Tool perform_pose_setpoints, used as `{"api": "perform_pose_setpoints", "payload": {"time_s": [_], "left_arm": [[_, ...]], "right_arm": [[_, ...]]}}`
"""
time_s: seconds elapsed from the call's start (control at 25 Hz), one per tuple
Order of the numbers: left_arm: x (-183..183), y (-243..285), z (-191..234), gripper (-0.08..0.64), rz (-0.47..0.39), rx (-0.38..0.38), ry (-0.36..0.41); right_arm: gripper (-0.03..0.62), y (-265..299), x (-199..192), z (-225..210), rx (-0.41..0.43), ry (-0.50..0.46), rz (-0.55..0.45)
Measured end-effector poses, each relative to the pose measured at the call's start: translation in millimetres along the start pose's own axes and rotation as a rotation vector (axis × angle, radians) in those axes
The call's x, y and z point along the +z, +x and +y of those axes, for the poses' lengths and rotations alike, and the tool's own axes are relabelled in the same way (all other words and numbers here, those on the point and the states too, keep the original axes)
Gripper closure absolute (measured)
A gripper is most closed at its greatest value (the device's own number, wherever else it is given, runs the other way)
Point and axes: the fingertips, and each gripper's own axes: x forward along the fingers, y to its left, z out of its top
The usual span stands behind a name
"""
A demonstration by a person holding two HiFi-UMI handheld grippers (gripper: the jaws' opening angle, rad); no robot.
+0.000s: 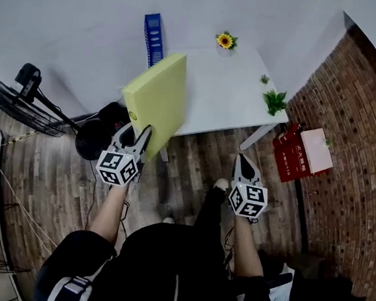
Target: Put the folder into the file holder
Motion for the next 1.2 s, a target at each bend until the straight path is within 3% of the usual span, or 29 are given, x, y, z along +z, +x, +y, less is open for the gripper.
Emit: {"api": "perform_pose_setpoints", "payload": {"time_s": [0.28, 0.48, 0.56, 0.96, 1.2], "left_arm": [[11.2, 80.5, 9.1, 0.371, -0.036, 0.120, 0.011], [15.8, 119.5, 20.4, 0.371, -0.050, 0.247, -0.007], [17.7, 134.6, 23.0, 0.371, -0.055, 0.287, -0.008], [30.6, 183.3, 24.8, 0.371, -0.077, 0.468, 0.009], [32.2, 193.4, 27.3, 0.371, -0.090, 0.527, 0.006]], "right_arm": [[0.588, 118.9, 41.9, -41.6, 0.168, -0.034, 0.024], [0.588, 189.7, 76.1, -52.4, 0.308, -0.147, 0.045], [0.588, 213.0, 87.1, -59.5, 0.354, -0.152, 0.049], [0.588, 304.7, 117.0, -98.1, 0.527, -0.146, 0.070], [0.588, 335.8, 126.0, -97.9, 0.589, -0.153, 0.073]]}}
